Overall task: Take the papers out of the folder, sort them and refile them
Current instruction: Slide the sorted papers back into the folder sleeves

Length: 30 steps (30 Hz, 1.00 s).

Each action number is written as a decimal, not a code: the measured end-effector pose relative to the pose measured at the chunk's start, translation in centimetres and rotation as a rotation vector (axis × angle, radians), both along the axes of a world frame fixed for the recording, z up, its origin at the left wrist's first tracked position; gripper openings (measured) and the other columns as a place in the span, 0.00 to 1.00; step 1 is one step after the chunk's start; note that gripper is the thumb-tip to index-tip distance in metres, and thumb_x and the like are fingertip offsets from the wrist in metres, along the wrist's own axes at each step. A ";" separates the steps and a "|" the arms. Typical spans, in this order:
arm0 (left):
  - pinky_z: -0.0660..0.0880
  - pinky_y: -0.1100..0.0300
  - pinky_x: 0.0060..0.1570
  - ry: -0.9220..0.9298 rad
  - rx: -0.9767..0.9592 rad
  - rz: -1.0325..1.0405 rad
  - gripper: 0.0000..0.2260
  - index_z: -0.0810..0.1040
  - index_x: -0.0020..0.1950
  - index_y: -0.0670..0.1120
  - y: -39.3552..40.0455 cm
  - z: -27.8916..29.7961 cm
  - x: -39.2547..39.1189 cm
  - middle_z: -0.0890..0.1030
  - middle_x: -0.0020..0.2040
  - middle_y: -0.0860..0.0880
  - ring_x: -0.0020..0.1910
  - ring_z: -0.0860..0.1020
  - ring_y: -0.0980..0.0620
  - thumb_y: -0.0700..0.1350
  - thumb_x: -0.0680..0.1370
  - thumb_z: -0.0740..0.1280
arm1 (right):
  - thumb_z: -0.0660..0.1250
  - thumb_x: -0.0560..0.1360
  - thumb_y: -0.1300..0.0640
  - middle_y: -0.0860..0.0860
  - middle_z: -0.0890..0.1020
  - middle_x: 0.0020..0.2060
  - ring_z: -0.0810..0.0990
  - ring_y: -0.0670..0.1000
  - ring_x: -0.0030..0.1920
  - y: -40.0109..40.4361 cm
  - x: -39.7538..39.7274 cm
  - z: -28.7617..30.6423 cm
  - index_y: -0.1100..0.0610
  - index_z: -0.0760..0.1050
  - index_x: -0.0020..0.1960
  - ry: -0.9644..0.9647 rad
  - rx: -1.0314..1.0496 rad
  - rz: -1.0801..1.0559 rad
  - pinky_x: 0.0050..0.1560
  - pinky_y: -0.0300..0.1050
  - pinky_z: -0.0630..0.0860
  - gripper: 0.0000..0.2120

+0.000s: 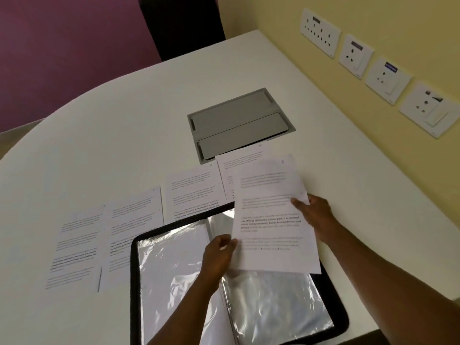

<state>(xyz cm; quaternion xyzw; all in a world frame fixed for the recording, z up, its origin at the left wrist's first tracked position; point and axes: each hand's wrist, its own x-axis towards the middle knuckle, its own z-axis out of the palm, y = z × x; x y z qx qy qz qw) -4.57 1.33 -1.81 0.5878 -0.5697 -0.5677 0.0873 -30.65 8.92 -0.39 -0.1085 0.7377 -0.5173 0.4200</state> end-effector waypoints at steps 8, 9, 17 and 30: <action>0.71 0.51 0.63 -0.542 -0.630 -0.633 0.25 0.66 0.71 0.49 -5.3 -3.8 -3.1 0.71 0.69 0.48 0.67 0.71 0.47 0.51 0.75 0.65 | 0.70 0.77 0.56 0.51 0.82 0.46 0.80 0.46 0.37 -2.6 -4.7 1.7 0.53 0.78 0.58 0.040 -0.098 -0.163 0.29 0.34 0.75 0.10; 0.71 0.52 0.61 -0.565 -0.672 -0.657 0.23 0.67 0.70 0.49 -5.6 -4.0 -3.6 0.72 0.68 0.48 0.65 0.72 0.46 0.50 0.76 0.64 | 0.69 0.77 0.56 0.50 0.82 0.45 0.79 0.45 0.36 -2.7 -5.0 1.7 0.53 0.78 0.58 0.040 -0.106 -0.185 0.26 0.32 0.73 0.10; 0.74 0.52 0.43 -0.571 -0.855 -0.644 0.13 0.80 0.57 0.46 -6.4 -4.5 -5.0 0.80 0.45 0.45 0.45 0.79 0.42 0.38 0.73 0.66 | 0.70 0.76 0.56 0.53 0.84 0.48 0.82 0.52 0.44 -3.2 -6.7 0.3 0.53 0.80 0.53 -0.021 -0.099 -0.333 0.47 0.51 0.80 0.06; 0.73 0.54 0.49 -0.469 -0.617 -0.657 0.09 0.81 0.49 0.48 -9.9 -2.9 -6.8 0.78 0.50 0.48 0.50 0.77 0.48 0.51 0.73 0.70 | 0.69 0.77 0.54 0.48 0.83 0.46 0.83 0.49 0.43 -6.3 -9.0 1.1 0.50 0.79 0.51 -0.095 -0.127 -0.386 0.39 0.47 0.81 0.04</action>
